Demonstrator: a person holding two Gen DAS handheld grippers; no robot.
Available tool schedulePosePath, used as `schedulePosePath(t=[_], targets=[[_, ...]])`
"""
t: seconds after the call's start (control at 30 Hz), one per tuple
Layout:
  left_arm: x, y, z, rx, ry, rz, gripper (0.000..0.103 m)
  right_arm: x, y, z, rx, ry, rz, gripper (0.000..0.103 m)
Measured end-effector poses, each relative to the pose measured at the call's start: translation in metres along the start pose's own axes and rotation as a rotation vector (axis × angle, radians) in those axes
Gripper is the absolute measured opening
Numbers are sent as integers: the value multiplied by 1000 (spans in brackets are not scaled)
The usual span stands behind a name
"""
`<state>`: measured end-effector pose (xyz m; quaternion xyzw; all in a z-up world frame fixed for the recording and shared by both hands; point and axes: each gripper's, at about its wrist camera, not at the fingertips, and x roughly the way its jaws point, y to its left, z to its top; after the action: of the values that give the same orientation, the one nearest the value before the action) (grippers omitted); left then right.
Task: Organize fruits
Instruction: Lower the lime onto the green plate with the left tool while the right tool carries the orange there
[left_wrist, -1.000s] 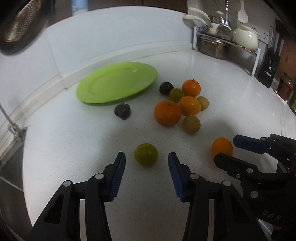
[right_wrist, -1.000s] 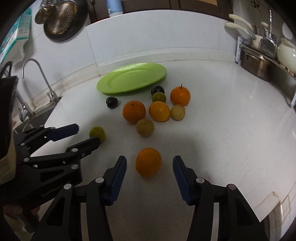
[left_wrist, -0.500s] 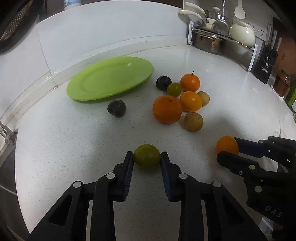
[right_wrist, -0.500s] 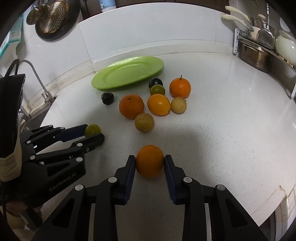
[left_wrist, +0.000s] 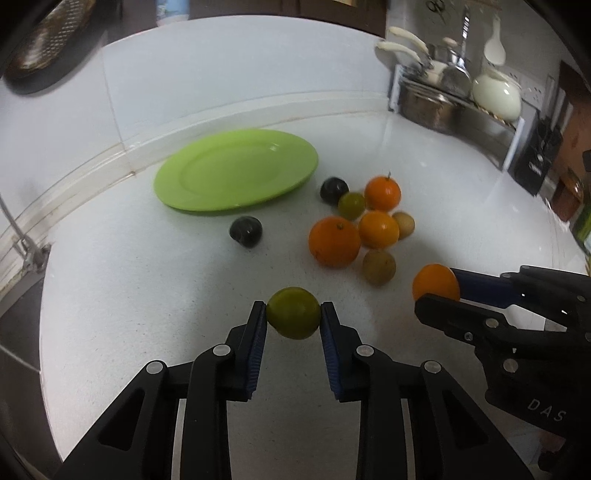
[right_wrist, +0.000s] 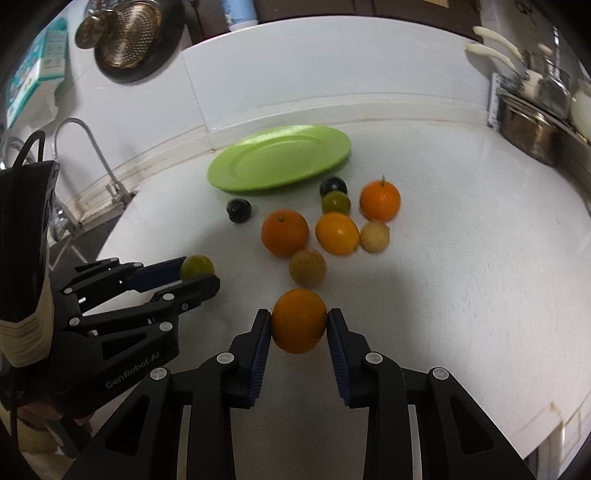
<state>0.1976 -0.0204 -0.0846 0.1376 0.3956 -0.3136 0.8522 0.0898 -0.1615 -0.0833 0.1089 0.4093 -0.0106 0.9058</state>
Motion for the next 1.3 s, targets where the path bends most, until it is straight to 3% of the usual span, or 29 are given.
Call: schedulePosePath(t=[0.5, 0.9, 1.1, 1.3], targets=[[-8, 3, 37, -136, -64, 88, 29, 7, -14, 61, -147, -9, 160, 32], [23, 31, 86, -143, -73, 125, 29, 52, -17, 131, -234, -10, 190, 32], [46, 46, 111, -162, -36, 103, 29, 83, -11, 167, -282, 49, 201, 32], [74, 60, 124, -184, 32, 88, 29, 119, -15, 183, -284, 133, 208, 32]])
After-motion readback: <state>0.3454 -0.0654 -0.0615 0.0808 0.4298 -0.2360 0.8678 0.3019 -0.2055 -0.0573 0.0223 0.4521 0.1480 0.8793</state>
